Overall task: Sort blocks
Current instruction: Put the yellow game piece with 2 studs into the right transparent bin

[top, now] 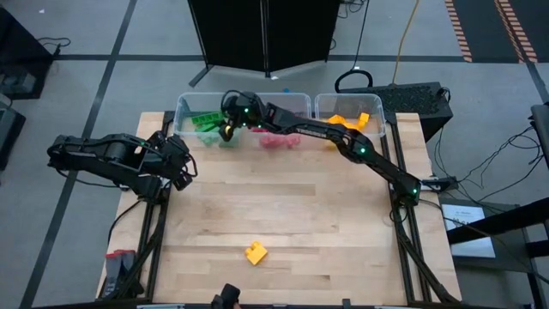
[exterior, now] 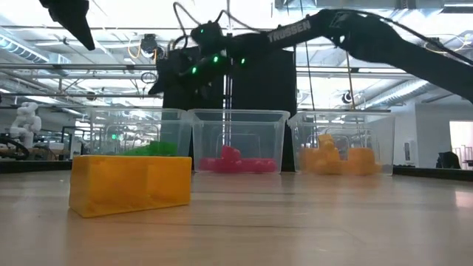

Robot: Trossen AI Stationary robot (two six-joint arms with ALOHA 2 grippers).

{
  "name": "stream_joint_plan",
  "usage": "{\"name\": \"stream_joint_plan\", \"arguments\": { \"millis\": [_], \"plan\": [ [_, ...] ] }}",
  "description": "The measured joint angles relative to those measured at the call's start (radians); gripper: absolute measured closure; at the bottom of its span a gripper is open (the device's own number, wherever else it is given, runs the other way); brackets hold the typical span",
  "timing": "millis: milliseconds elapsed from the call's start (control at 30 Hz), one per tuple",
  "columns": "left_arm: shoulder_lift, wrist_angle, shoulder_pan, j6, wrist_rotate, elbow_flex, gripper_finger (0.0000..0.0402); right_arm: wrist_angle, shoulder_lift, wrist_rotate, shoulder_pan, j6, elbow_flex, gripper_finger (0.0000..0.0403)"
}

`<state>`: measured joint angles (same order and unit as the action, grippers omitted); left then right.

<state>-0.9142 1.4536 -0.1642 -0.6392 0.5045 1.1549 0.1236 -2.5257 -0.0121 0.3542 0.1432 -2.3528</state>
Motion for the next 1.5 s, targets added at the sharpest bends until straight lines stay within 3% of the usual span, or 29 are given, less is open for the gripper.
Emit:
{"name": "stream_joint_plan", "arguments": {
  "millis": [167, 367, 567, 667, 867, 1000, 1500],
  "plan": [
    [0.004, 0.003, 0.0, 0.0, 0.0, 0.0, 0.0402, 0.124, 0.148, -0.021, -0.001, -0.136, 0.0, 0.0123],
    [0.005, 0.003, 0.0, 0.0, -0.006, 0.0, 0.0402, 0.466, 0.405, -0.03, -0.038, -0.264, -0.011, 0.013],
    [0.005, 0.0, 0.0, -0.001, -0.006, 0.0, 0.0402, 0.8, 0.496, -0.203, -0.153, -0.228, 0.0, 0.0132],
    [0.005, -0.003, 0.0, -0.007, -0.006, 0.0, 0.0402, 0.898, 0.522, -0.23, -0.252, -0.226, -0.007, 0.0133],
    [0.005, -0.006, 0.0, -0.008, -0.006, 0.0, 0.0402, 0.917, 0.427, -0.229, -0.468, -0.322, 0.001, 0.0133],
    [0.005, -0.006, 0.0, -0.008, -0.006, 0.0, 0.0402, 0.858, 0.372, -0.226, -0.547, -0.362, -0.006, 0.0133],
    [0.005, -0.01, 0.0, -0.012, -0.016, 0.0, 0.0402, 0.874, 0.095, -0.194, -0.634, -0.472, 0.0, 0.0133]
  ]
}}
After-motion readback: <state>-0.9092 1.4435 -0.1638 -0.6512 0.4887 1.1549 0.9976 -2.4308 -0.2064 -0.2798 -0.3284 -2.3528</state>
